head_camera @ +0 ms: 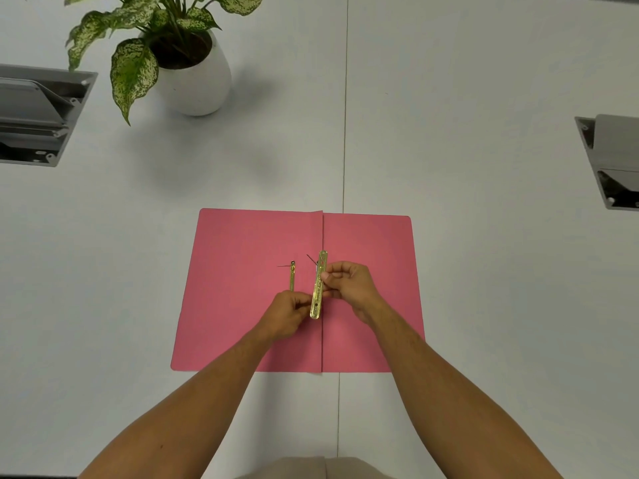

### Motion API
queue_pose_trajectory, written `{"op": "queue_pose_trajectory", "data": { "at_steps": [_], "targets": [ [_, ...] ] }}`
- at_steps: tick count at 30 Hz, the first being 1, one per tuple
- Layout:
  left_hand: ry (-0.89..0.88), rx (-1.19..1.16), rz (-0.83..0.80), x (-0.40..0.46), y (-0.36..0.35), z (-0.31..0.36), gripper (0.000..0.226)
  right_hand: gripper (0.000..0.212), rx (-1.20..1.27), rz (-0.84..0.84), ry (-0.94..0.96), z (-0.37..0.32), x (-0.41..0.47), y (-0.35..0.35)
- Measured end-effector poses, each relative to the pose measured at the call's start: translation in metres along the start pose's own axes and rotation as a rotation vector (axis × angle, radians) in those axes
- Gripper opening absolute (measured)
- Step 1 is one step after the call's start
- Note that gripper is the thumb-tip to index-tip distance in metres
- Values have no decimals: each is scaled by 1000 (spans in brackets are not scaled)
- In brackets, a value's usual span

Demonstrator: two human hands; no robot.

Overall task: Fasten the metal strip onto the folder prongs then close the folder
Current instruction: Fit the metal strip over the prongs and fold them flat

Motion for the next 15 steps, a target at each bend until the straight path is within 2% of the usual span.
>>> {"op": "queue_pose_trajectory", "data": {
  "at_steps": [11, 15],
  "targets": [
    [-13, -58, 33, -1, -2, -3, 16, 15, -46, 12, 36, 2, 2, 1],
    [-9, -41, 26, 1, -1, -4, 15, 11, -56, 6, 58, -2, 4, 0]
  ]
}}
Point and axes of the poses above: each hand's wrist, its own x-axis towards the middle knuckle, its own y-axis out of the back of the hand, z = x × y, the point moved 1 cm from there along x, towards the middle knuckle, and after that the axes turned 1 degree about z, right-handed, at the moved point
